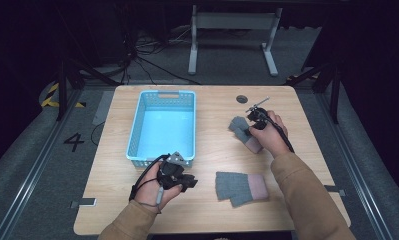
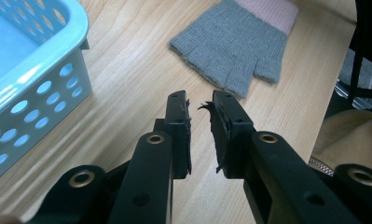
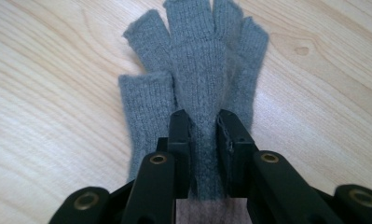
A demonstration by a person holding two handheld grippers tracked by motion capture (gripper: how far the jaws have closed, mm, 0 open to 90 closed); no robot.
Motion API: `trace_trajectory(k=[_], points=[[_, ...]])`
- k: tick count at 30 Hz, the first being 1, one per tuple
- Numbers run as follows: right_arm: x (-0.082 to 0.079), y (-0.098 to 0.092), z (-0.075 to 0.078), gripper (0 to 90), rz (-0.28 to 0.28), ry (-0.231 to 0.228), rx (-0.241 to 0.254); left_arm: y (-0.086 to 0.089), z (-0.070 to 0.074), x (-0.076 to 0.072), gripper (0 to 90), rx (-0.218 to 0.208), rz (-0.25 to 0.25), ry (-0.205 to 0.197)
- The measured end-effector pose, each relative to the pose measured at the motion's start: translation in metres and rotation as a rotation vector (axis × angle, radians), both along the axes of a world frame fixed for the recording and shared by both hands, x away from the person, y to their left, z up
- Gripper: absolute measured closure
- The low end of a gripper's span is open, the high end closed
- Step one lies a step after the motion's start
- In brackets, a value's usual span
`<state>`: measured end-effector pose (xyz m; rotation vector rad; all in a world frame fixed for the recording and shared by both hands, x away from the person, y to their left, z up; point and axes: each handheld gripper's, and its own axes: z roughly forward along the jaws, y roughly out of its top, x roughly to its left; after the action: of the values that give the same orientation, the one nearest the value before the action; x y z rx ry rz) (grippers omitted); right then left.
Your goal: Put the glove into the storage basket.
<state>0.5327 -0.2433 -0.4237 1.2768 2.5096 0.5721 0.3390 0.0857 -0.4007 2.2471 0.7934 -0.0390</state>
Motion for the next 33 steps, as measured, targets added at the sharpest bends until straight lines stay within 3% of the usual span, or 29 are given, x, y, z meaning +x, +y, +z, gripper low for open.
trace_trajectory(k=[8,21,33], points=[[-0.016,-0.006,0.015,77.2,0.037,-0.026,0.064,0.0,0.001,0.0,76.7,0.001,0.003,-0.004],[-0.051,-0.008,0.044,76.9,0.123,-0.067,0.078,-0.001,0.002,0.0,75.9,0.004,0.0,-0.008],[-0.086,-0.011,0.06,76.7,0.189,-0.086,0.107,0.0,0.002,0.0,75.7,0.005,-0.001,-0.007]])
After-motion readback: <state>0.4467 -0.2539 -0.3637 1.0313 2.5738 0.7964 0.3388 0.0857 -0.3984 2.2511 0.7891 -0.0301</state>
